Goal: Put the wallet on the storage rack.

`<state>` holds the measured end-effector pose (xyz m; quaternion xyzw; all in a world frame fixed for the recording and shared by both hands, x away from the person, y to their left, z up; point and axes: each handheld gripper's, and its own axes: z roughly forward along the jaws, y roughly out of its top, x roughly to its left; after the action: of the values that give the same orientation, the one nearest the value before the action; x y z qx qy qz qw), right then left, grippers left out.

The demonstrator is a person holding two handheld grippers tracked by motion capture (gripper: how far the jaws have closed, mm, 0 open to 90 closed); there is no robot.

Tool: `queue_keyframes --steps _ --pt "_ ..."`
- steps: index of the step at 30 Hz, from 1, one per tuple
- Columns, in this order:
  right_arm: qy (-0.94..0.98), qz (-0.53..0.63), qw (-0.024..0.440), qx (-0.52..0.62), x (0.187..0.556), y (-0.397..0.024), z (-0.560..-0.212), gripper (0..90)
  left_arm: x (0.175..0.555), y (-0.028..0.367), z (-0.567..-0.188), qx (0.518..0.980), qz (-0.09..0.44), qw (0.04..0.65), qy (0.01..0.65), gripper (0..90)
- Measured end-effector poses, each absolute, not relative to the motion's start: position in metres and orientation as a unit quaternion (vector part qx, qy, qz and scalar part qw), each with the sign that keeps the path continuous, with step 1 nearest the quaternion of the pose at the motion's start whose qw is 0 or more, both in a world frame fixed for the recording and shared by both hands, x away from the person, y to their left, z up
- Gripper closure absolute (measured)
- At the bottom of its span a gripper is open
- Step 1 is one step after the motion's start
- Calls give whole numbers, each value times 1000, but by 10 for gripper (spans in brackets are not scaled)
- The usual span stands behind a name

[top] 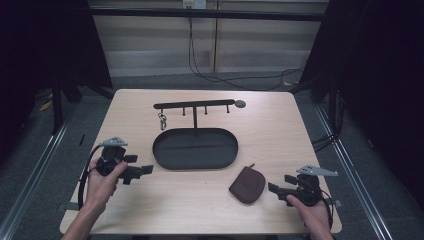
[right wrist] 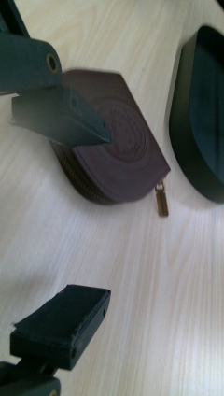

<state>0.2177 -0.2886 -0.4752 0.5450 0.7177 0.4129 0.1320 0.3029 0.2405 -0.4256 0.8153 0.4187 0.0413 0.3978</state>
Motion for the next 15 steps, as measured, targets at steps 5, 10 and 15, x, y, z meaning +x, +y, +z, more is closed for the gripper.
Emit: queue_keyframes --steps 5,10,15 --pt "725 408 127 540 217 -286 -471 188 278 243 -438 814 51 408 410 190" --pt "733 402 116 536 220 -281 -469 184 263 252 -452 809 49 405 423 186" --pt "744 394 108 529 224 -278 -464 177 250 257 -461 808 60 405 424 184"
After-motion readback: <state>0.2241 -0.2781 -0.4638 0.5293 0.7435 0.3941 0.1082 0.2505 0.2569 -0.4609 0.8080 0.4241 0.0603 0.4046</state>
